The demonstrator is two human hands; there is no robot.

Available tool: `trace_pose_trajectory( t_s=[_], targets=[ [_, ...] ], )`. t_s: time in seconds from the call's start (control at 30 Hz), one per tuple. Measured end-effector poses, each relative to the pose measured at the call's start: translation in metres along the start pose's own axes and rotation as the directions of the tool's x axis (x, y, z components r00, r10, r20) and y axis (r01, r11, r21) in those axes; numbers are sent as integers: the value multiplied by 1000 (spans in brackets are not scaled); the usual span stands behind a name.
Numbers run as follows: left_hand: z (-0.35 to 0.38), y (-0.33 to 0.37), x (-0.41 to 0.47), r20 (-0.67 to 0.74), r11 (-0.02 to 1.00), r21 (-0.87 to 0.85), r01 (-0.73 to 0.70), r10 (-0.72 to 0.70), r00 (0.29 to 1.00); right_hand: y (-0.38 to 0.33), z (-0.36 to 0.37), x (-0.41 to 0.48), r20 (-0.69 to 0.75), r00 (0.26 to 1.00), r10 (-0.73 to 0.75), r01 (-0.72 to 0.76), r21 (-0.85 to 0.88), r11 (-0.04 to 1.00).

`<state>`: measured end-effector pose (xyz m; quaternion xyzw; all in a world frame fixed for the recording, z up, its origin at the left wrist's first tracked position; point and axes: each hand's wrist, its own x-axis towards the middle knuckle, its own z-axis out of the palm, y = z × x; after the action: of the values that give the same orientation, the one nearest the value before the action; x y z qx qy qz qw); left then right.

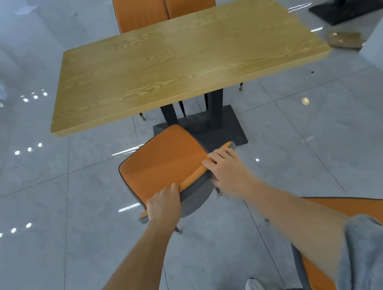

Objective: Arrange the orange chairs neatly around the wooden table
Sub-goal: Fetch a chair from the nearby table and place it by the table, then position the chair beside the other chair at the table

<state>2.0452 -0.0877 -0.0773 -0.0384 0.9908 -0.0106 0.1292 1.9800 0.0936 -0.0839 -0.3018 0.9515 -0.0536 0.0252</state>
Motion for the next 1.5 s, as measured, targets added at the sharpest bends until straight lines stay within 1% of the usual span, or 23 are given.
trace_pose_trajectory(
  t_s=[0.07, 0.13, 0.2, 0.3, 0.4, 0.5, 0.57, 0.63, 0.73, 0.87, 0.97, 1.17, 1.23, 1.3, 1.4, 1.5],
  targets=[
    [-12, 12, -4, -48, 996, 75, -46, 50, 998, -2, -9, -14, -45, 998, 48, -49, -7, 999],
    [-22, 25, -11, -120, 994, 68, -87, 94, 988, -3, -22, -33, -62, 994, 94, -94, -7, 996],
    [-29, 41, -18, -192, 986, 39, -161, 166, 967, 0, -37, -54, -56, 986, 154, -155, -17, 988],
    [-41, 70, -31, -263, 958, 16, -287, 281, 923, 9, -55, -93, -40, 968, 249, -250, -48, 967],
    [-51, 101, -48, -283, 924, 7, -383, 369, 885, 20, -65, -141, -88, 944, 317, -320, -13, 947],
    [-51, 131, -70, -316, 879, 18, -476, 457, 832, 30, -75, -192, -32, 924, 382, -383, -35, 923],
    [-52, 153, -86, -348, 841, 13, -540, 510, 786, 36, -81, -226, -21, 910, 414, -415, -61, 908],
    [-50, 177, -106, -320, 796, -12, -605, 570, 757, 43, -86, -261, -27, 898, 439, -440, -67, 896],
    [-42, 214, -138, -281, 752, -58, -656, 619, 734, 52, -88, -314, 1, 869, 494, -492, -91, 866],
    [-28, 262, -184, -269, 721, -9, -693, 666, 696, 64, -82, -382, 58, 837, 544, -536, -111, 837],
    [-16, 301, -227, -240, 714, -36, -699, 673, 700, 76, -73, -436, 91, 836, 541, -532, -104, 840],
    [18, 370, -309, -171, 705, -157, -692, 671, 722, 96, -59, -536, 119, 874, 471, -471, -29, 882],
    [27, 387, -332, -113, 704, -180, -687, 679, 725, 102, -52, -566, 129, 886, 446, -450, 3, 893],
    [38, 400, -353, -4, 700, -220, -680, 696, 718, 108, -45, -591, 200, 880, 430, -440, 4, 898],
    [57, 414, -376, 144, 685, -253, -683, 725, 674, 116, -38, -624, 351, 846, 402, -448, 61, 892],
    [79, 420, -389, 219, 686, -229, -691, 728, 650, 123, -34, -649, 411, 833, 370, -464, 153, 873]
  ],
)
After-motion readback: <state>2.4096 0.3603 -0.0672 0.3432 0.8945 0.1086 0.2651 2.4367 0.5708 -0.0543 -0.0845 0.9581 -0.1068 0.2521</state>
